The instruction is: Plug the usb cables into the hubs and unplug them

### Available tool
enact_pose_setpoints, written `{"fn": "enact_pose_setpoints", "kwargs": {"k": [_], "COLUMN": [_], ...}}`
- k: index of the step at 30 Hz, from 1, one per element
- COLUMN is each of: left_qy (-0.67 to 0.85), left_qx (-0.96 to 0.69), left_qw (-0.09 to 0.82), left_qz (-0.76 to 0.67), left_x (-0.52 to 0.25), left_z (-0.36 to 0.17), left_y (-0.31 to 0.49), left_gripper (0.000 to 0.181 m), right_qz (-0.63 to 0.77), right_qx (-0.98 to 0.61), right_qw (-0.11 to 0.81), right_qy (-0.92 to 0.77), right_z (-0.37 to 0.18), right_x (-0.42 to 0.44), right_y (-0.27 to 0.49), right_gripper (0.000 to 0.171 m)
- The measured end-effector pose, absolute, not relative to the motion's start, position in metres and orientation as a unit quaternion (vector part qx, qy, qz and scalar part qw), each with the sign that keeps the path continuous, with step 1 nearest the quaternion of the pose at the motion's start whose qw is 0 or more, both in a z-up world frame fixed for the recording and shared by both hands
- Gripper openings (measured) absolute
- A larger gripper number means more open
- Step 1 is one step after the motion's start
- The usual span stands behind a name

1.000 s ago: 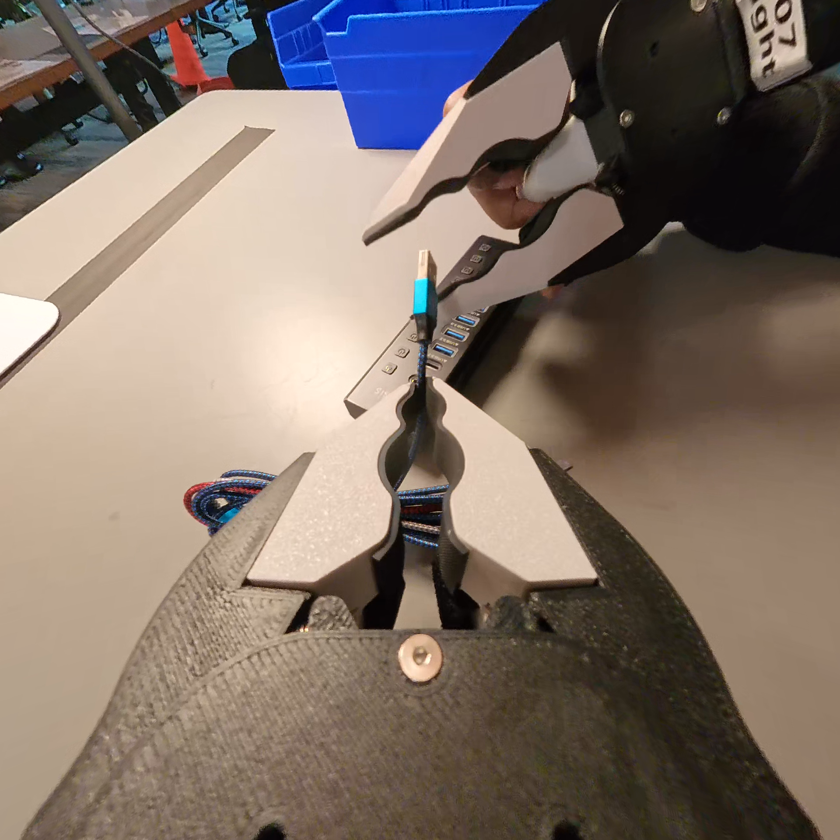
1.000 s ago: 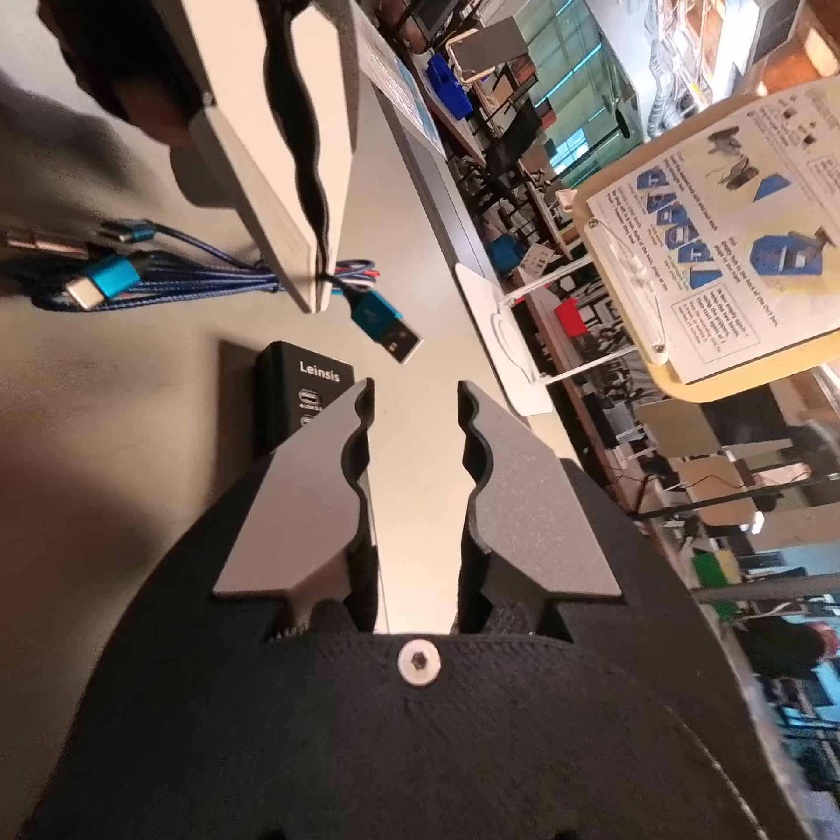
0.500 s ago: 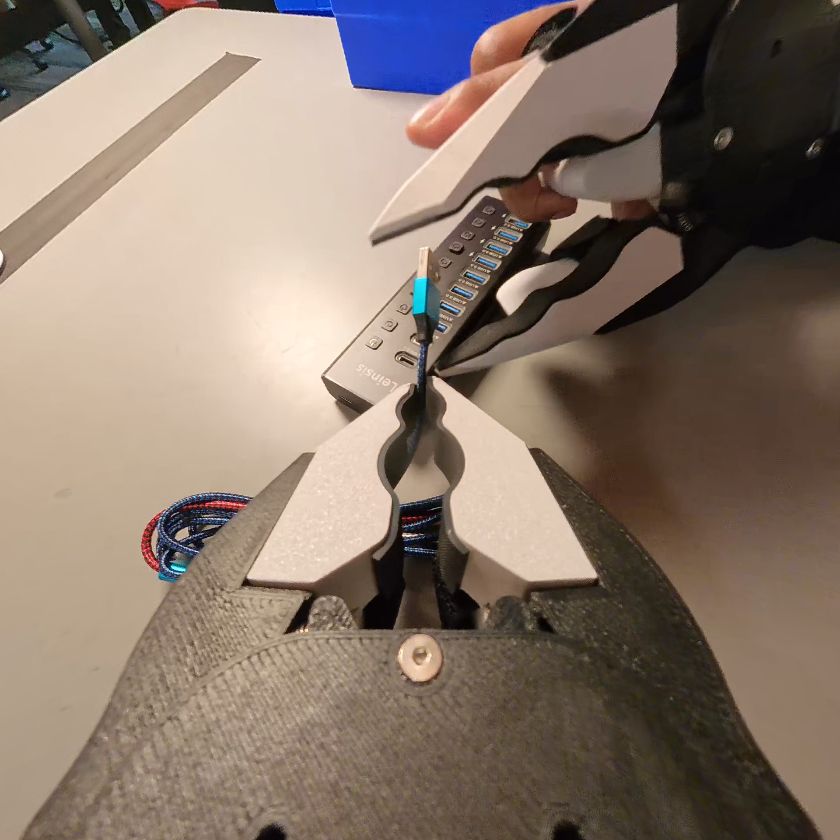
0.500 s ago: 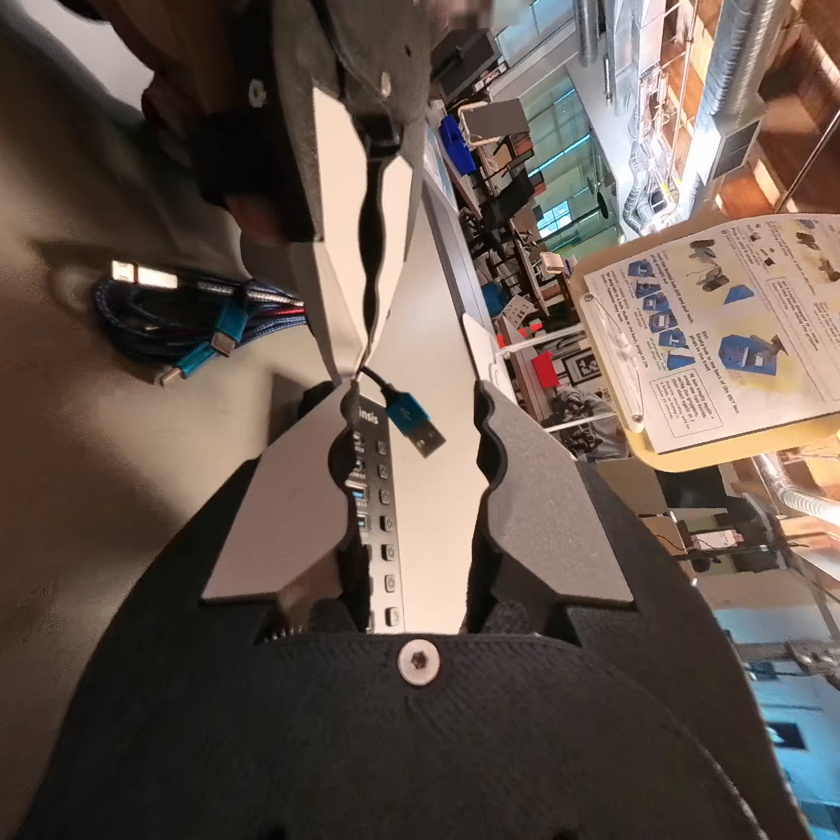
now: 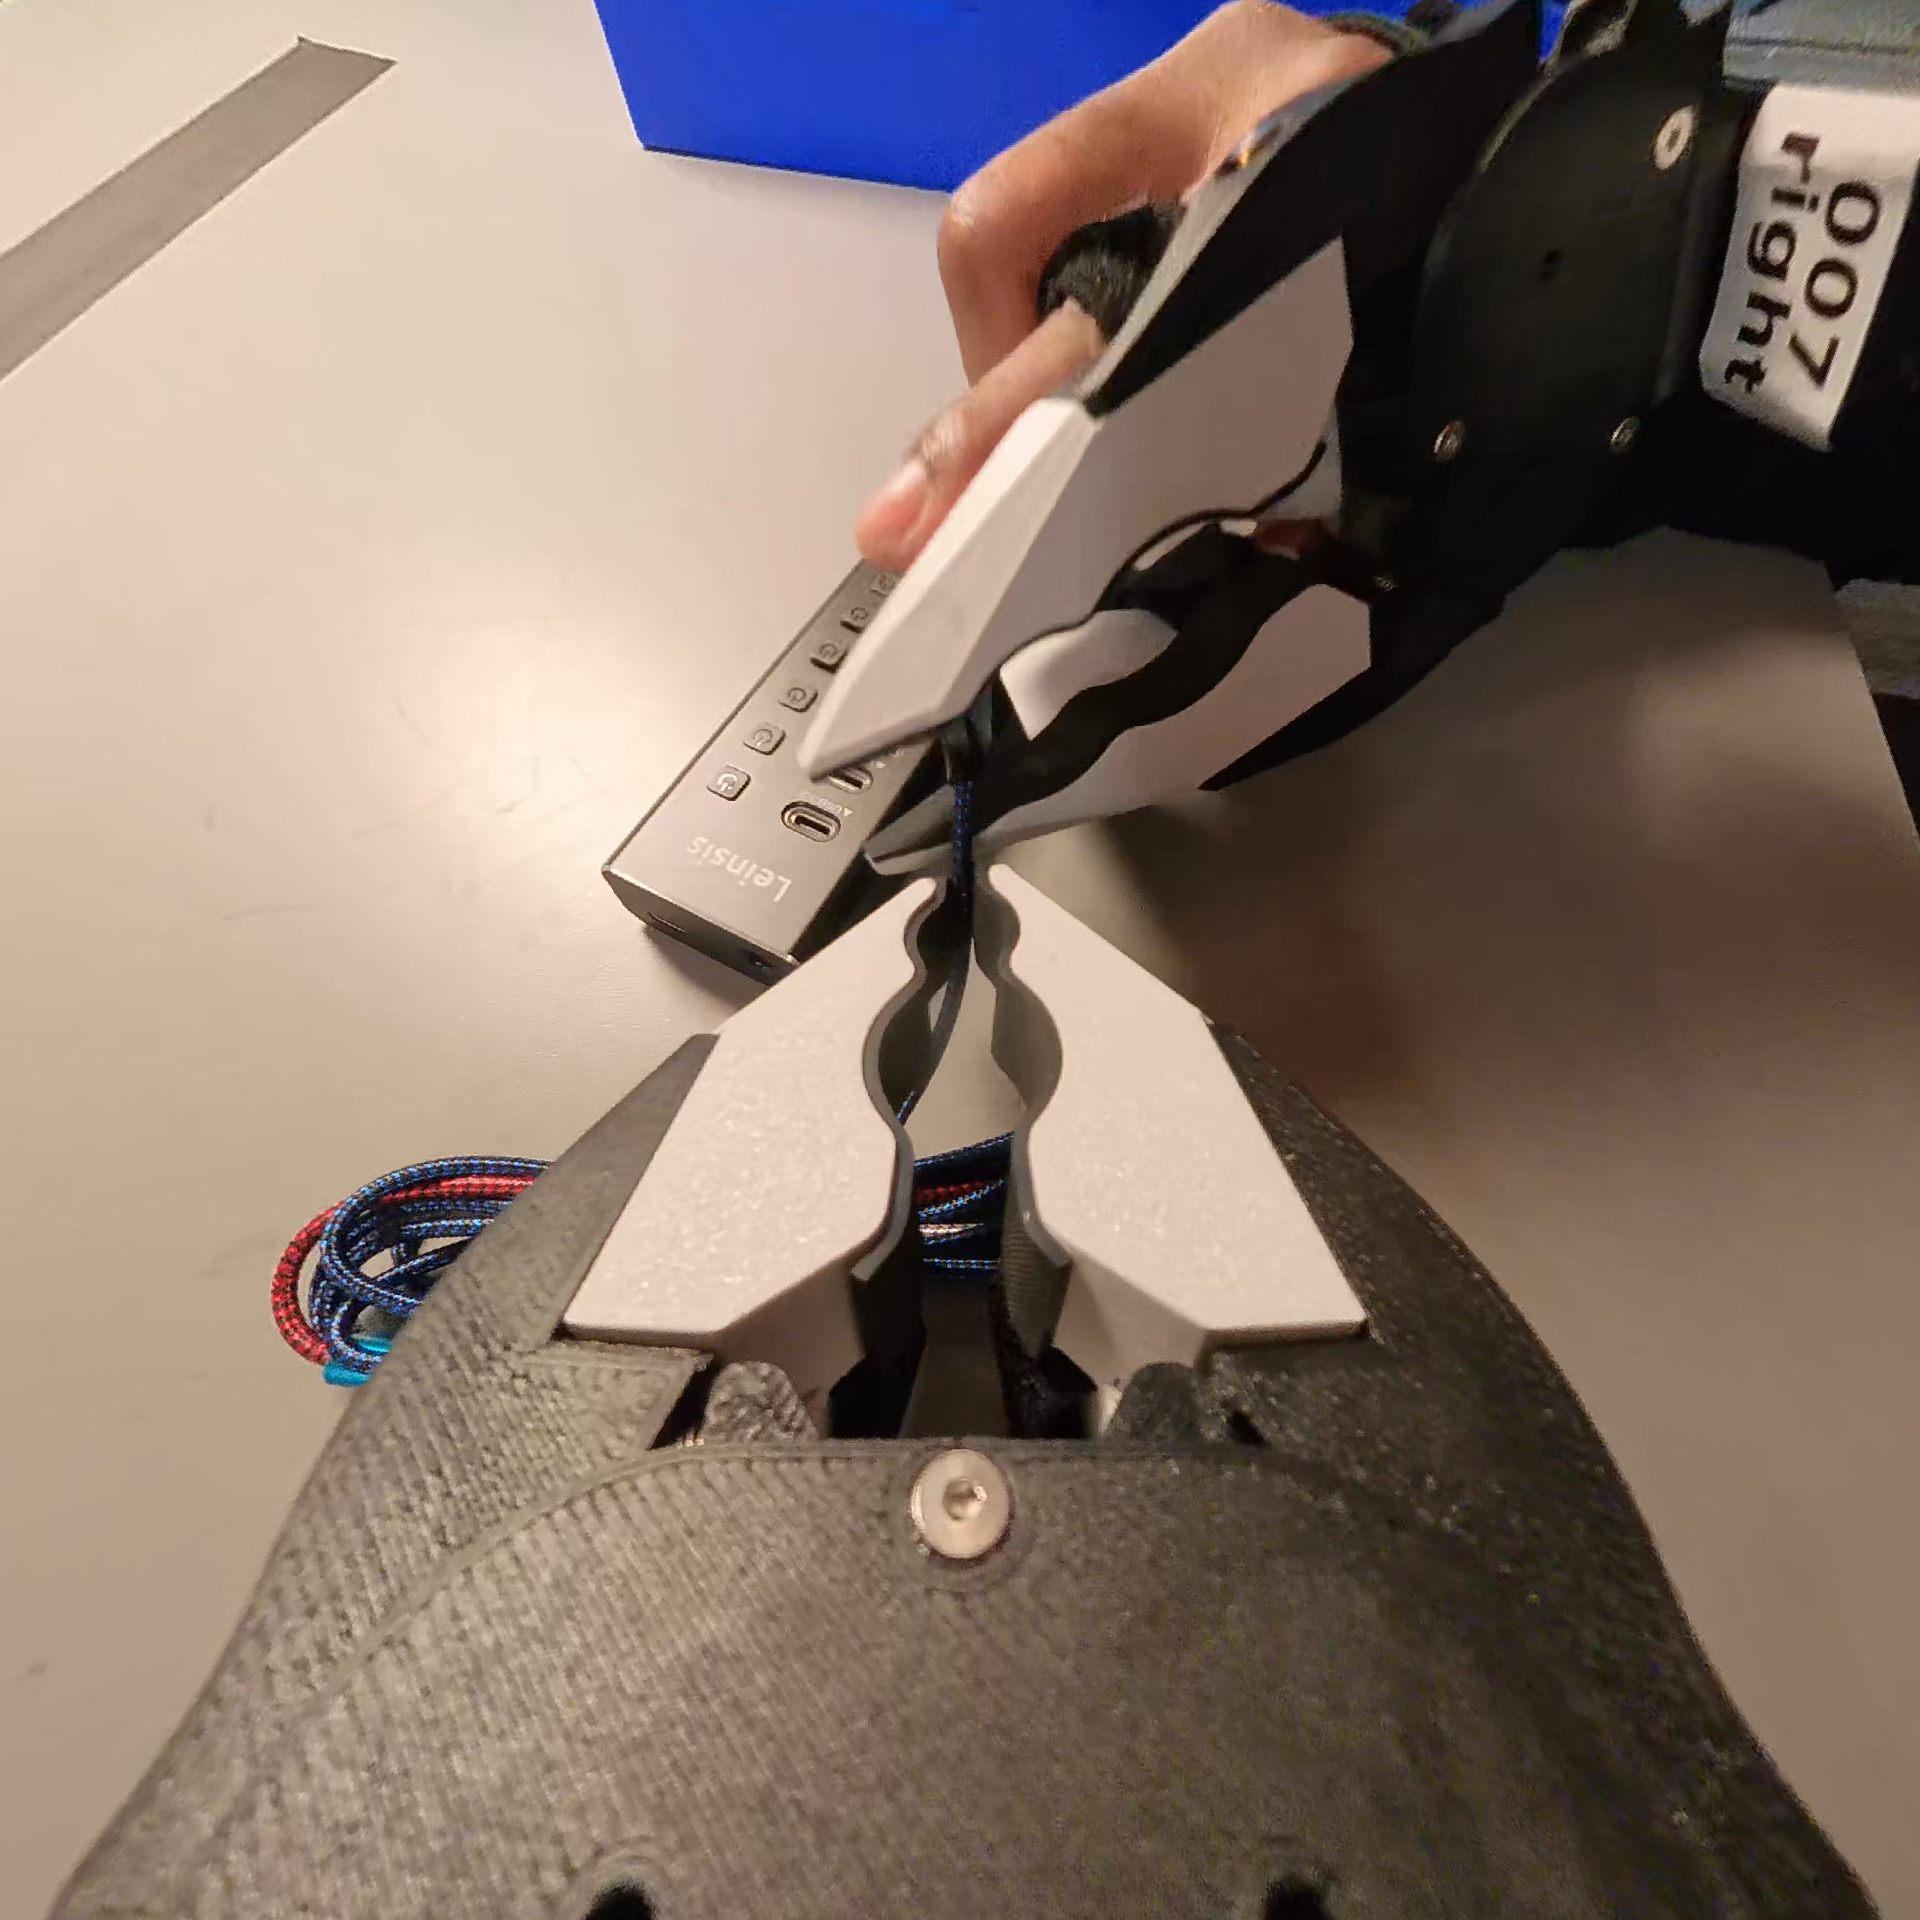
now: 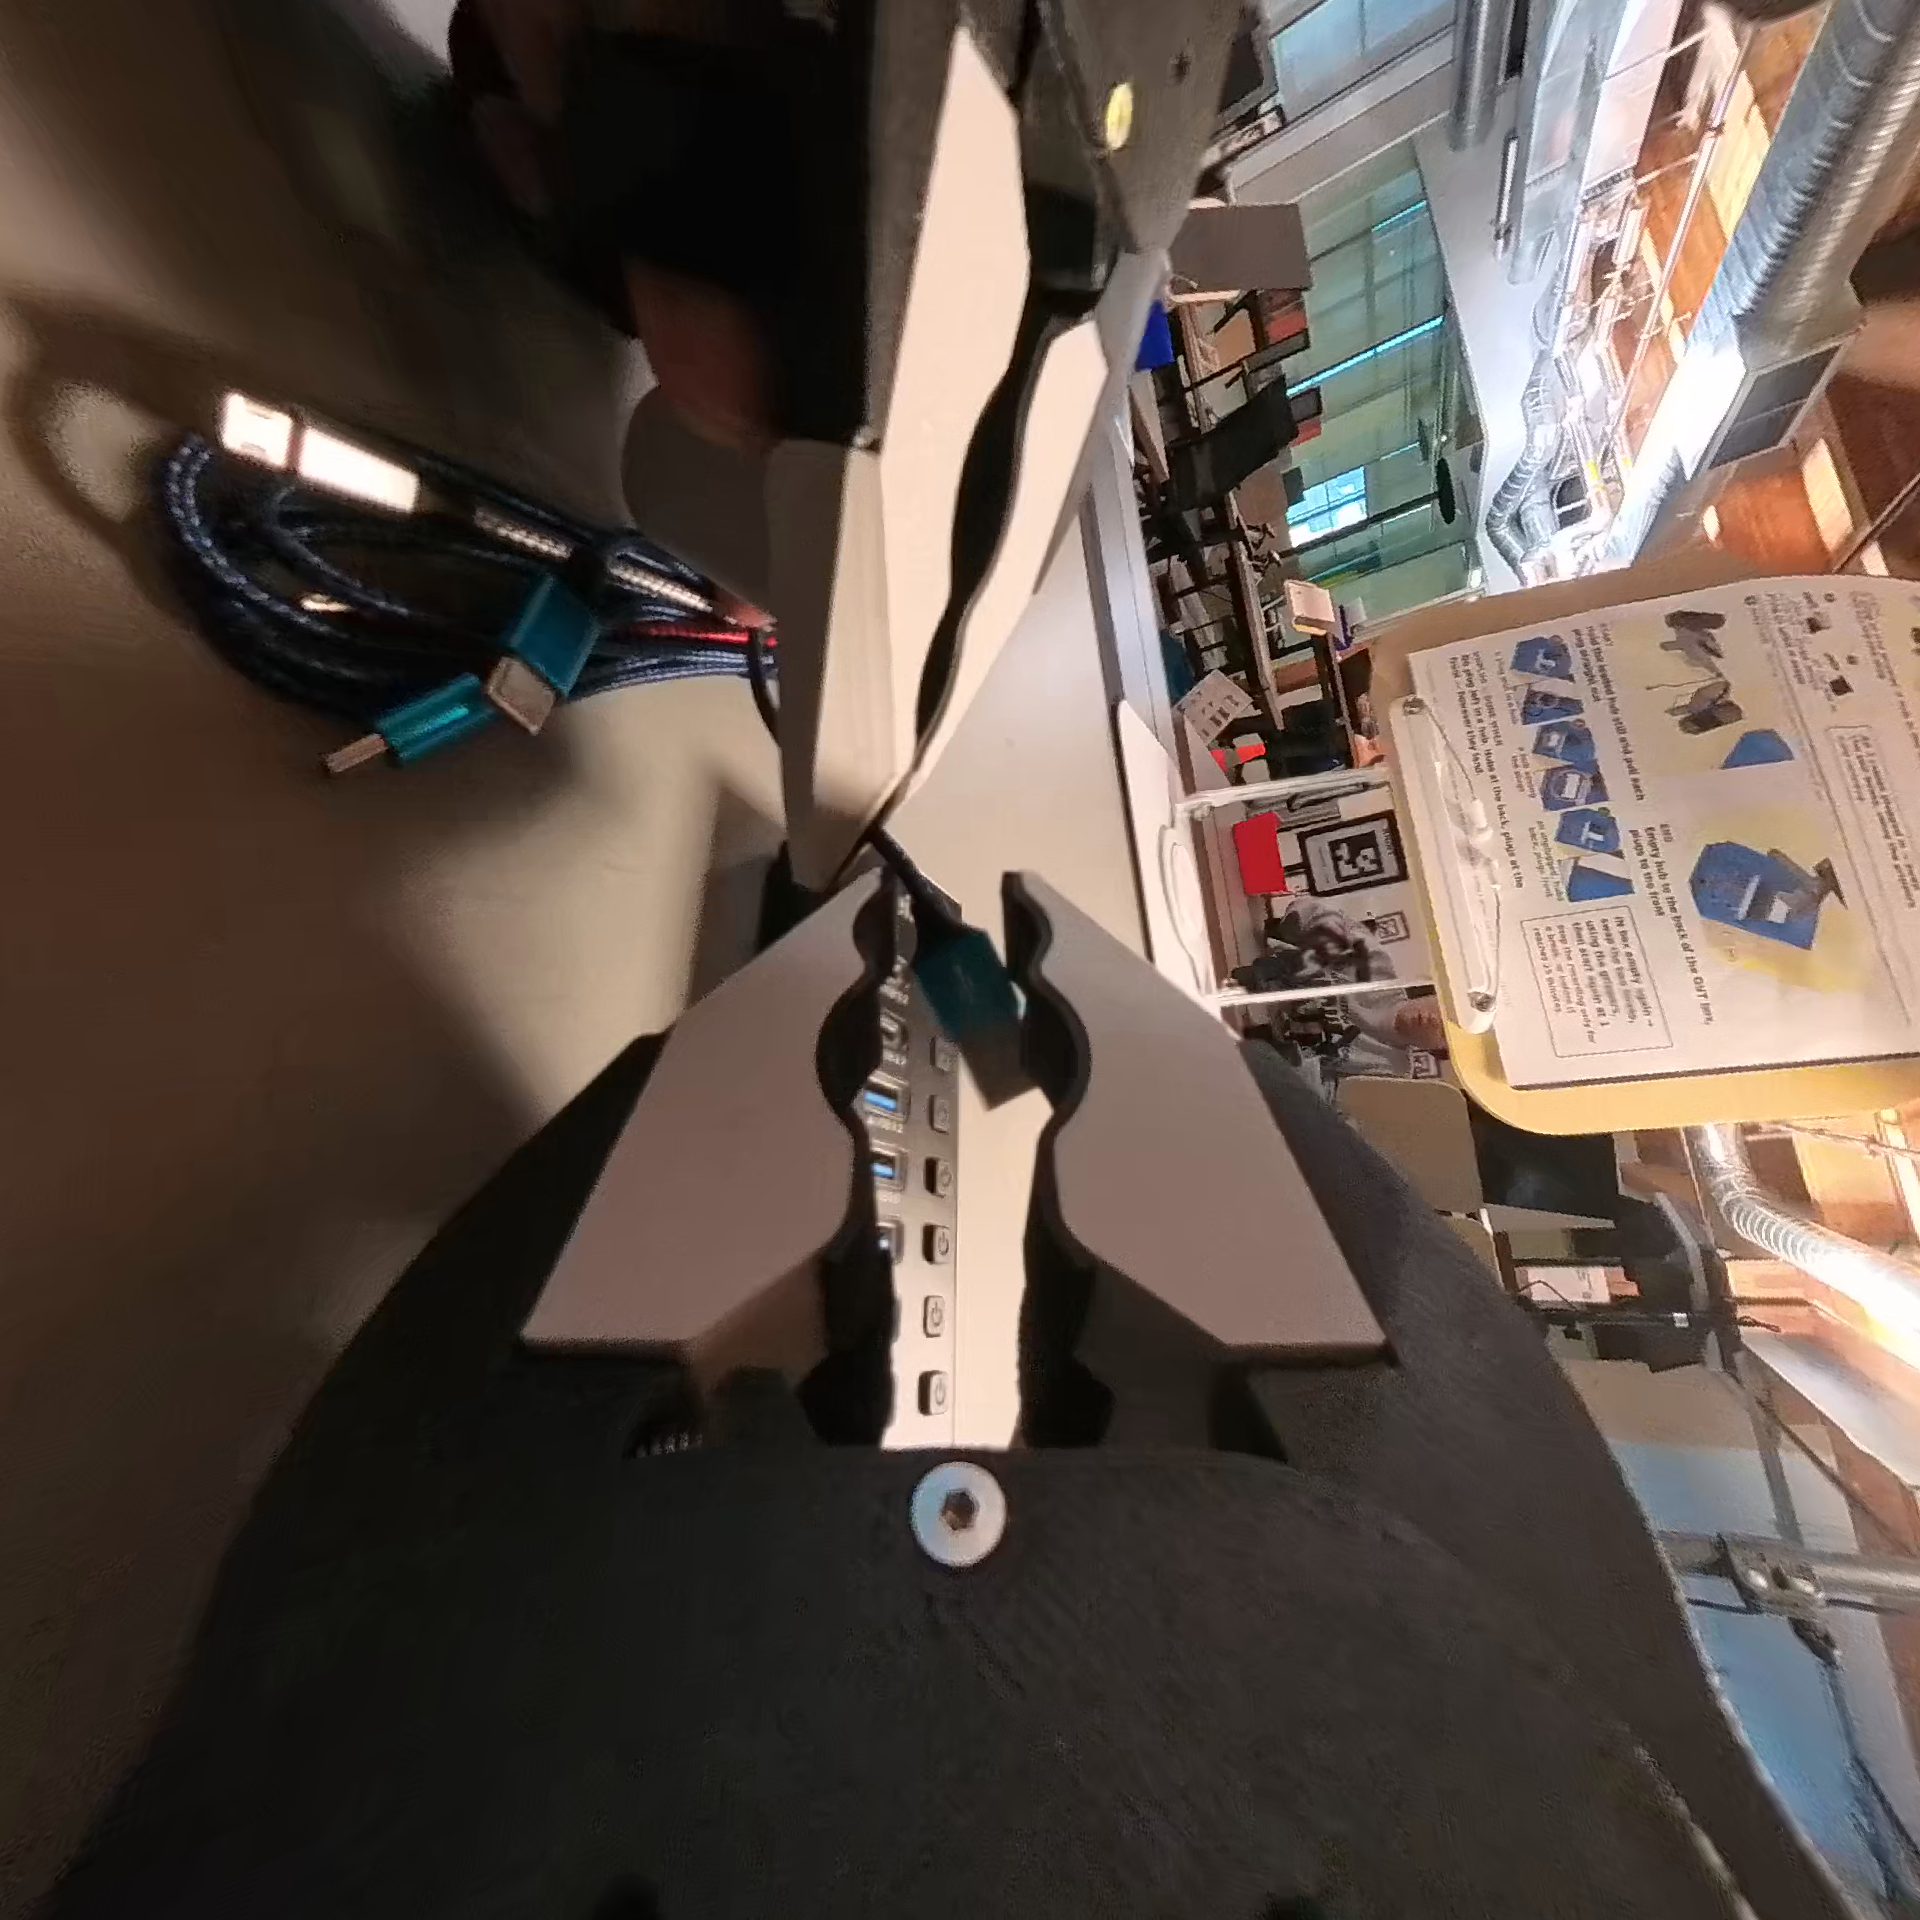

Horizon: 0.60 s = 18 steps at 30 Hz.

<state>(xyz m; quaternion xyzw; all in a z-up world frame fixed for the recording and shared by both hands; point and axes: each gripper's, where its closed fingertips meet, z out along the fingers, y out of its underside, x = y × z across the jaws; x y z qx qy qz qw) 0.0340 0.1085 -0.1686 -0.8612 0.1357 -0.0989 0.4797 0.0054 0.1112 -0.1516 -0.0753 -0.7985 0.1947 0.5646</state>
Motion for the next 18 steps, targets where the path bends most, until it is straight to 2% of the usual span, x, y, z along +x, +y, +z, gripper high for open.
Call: {"fn": "enact_pose_setpoints", "kwargs": {"k": [1,5,11,15,18], "left_qy": [0.134,0.135,0.126,0.064,0.017], "left_qx": [-0.862,-0.857,-0.84,-0.815,-0.823], "left_qw": [0.48,0.486,0.524,0.576,0.549], "left_qz": [-0.099,-0.103,-0.06,0.014,0.144], "left_x": [0.034,0.035,0.006,-0.059,-0.14], "left_z": [-0.169,-0.166,-0.127,-0.059,-0.014], "left_y": [0.109,0.107,0.083,0.021,-0.053], "left_gripper": [0.005,0.008,0.036,0.041,0.041], "right_qz": [0.189,0.195,0.209,0.206,0.206], "right_qx": [-0.076,-0.087,-0.103,-0.103,-0.104], "right_qw": [0.561,0.552,0.55,0.554,0.556], "right_qy": [-0.802,-0.806,-0.802,-0.8,-0.798], "right_z": [-0.154,-0.155,-0.152,-0.149,-0.148], "right_x": [0.005,0.005,0.004,0.004,0.004], "right_y": [0.112,0.113,0.116,0.118,0.119], "right_gripper": [0.016,0.014,0.014,0.014,0.014]}}
